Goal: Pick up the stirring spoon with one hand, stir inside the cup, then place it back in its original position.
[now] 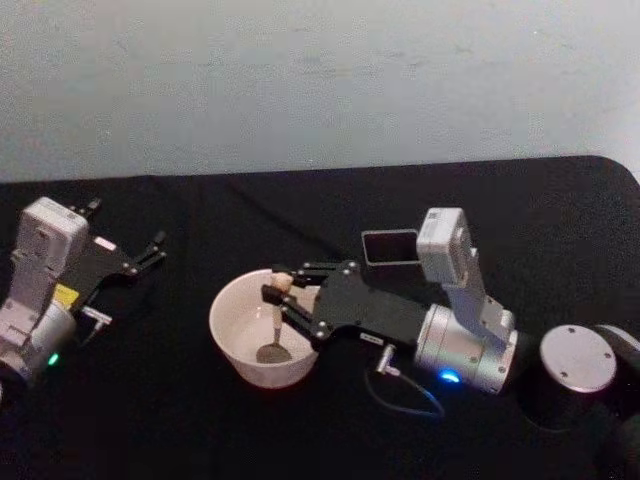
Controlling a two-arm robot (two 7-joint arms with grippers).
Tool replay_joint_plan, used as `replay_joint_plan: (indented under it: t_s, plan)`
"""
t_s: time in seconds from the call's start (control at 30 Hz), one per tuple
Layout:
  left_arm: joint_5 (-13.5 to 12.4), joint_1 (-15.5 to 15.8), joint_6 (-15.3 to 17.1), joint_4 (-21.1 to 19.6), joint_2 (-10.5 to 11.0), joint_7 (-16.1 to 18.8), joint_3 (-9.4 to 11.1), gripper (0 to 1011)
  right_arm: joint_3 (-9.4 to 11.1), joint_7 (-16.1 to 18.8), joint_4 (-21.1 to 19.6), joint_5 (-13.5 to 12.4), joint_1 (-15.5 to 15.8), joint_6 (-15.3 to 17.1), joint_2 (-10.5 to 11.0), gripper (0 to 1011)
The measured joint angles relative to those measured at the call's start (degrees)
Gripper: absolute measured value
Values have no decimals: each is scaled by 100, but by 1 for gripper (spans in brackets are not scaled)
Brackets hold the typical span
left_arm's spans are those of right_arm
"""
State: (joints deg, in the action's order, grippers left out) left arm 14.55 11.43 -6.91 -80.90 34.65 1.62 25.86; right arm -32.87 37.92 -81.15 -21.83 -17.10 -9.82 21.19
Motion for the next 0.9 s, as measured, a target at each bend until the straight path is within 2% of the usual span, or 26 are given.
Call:
replay_joint_plan:
  t_s: [0.23,0.43,0.63,0.9]
  plan:
    - [0,0,0,0,0,0,0,1001,-157,41,214,34,-188,0,-170,215]
    - [0,0,0,0,0,0,0,1001,-208,31,503,80,-405,-56,-341,215]
    - [0,0,0,0,0,0,0,1001,-156,-102,818,143,-623,-156,-496,215]
    - [0,0,0,0,0,0,0,1001,-22,-229,932,180,-670,-176,-498,215]
